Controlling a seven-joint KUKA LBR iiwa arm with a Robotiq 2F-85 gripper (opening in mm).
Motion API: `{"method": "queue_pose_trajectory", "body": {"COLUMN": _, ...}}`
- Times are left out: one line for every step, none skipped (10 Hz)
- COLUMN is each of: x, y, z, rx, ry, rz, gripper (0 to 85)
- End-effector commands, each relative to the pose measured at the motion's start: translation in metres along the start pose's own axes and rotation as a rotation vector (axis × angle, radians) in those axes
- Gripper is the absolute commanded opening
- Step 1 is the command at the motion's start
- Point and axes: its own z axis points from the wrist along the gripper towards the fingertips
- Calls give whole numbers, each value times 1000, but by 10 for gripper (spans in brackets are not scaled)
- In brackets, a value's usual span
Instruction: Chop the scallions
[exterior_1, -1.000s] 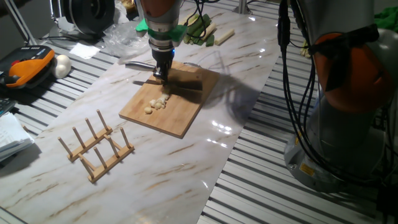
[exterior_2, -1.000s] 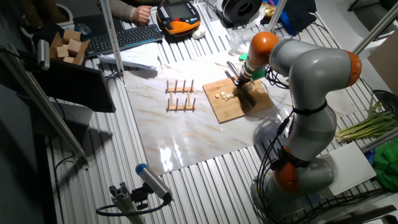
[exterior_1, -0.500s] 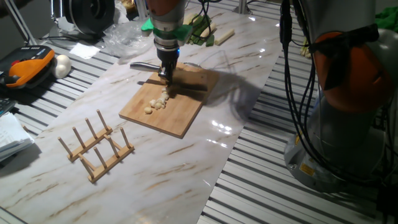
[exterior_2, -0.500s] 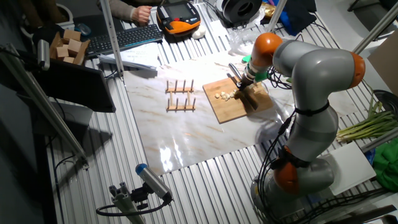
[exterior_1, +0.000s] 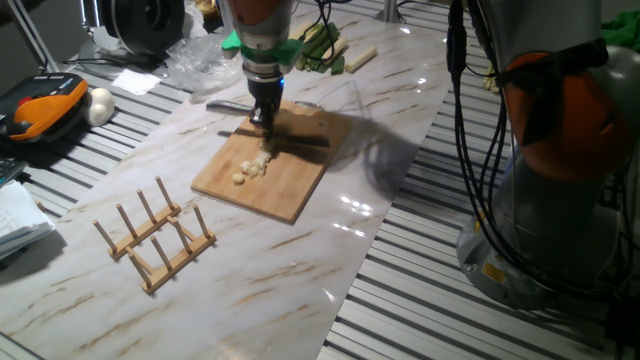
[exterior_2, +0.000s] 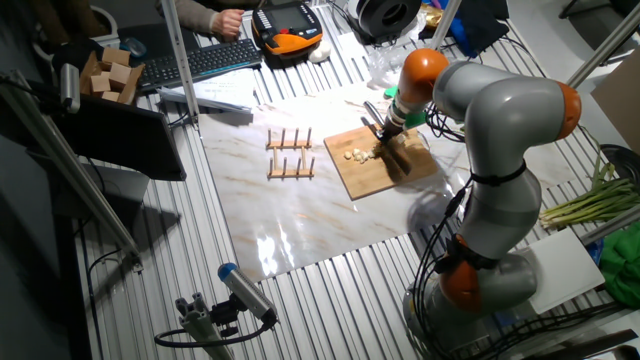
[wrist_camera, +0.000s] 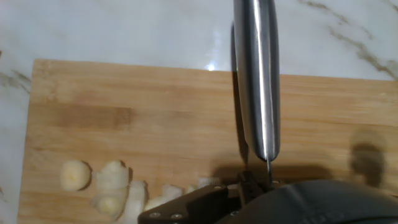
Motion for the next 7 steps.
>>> {"method": "queue_pose_trajectory", "body": {"x": -2, "y": -1, "z": -5, "rx": 3, "ry": 1, "rz": 1, "gripper": 0}}
{"method": "queue_pose_trajectory", "body": {"x": -3, "y": -2, "z": -9, "rx": 7, "ry": 5, "rz": -1, "gripper": 0}}
{"method": "queue_pose_trajectory", "body": {"x": -4, "y": -1, "z": -11, "rx": 7, "ry": 8, "rz": -4, "gripper": 0}}
{"method": "queue_pose_trajectory", "body": {"x": -5, "y": 0, "z": -13, "rx": 7, "ry": 10, "rz": -9, "gripper": 0}}
{"method": "queue_pose_trajectory", "body": {"x": -6, "y": 0, "z": -13, "rx": 10, "ry": 10, "rz": -17, "gripper": 0}}
{"method": "queue_pose_trajectory", "body": {"x": -6, "y": 0, "z": -14, "rx": 11, "ry": 12, "rz": -26, "gripper": 0}}
{"method": "queue_pose_trajectory", "body": {"x": -7, "y": -1, "z": -17, "rx": 10, "ry": 17, "rz": -37, "gripper": 0}}
